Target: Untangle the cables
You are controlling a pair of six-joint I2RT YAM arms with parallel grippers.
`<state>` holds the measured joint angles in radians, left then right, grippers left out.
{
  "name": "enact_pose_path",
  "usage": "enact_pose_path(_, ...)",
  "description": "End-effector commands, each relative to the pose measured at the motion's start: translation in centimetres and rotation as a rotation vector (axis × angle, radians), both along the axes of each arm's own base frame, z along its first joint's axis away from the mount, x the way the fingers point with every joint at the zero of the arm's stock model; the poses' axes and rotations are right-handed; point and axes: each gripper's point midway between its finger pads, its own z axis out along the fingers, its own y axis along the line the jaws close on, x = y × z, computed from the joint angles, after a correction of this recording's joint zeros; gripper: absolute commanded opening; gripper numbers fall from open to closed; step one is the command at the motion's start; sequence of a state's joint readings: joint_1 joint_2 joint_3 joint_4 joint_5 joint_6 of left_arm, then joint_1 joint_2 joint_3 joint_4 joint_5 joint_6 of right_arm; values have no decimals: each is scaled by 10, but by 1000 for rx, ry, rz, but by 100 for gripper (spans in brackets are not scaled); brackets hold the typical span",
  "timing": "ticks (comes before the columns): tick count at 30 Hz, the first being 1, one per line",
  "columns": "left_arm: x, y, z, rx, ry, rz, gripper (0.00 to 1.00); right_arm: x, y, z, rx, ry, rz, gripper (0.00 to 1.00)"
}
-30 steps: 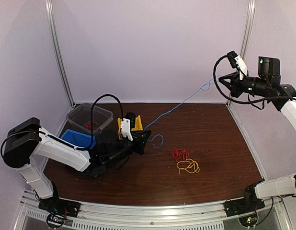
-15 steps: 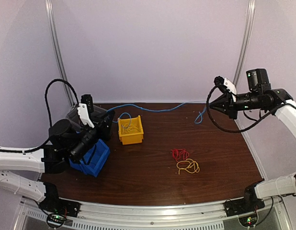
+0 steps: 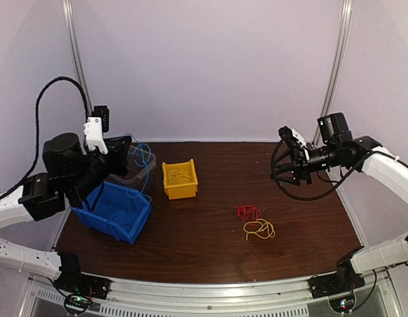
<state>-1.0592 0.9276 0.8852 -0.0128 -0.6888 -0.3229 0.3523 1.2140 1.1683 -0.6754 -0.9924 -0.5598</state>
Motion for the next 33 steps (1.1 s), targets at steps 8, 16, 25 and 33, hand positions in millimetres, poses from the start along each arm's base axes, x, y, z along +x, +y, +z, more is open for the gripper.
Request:
enact_pose_path(8, -25, 110, 32, 71, -15, 270, 0, 41, -27, -71, -52, -5, -197, 52)
enact_pose_path(16, -31, 140, 17, 148, 3, 371, 0, 40, -35, -71, -40, -71, -260, 54)
enact_pose_path(25, -31, 144, -16, 160, 55, 395, 0, 40, -36, -73, -48, -68, -256, 55)
enact_pose_path(33, -26, 148, -34, 173, 84, 409, 0, 39, -37, -74, -53, -68, -263, 56)
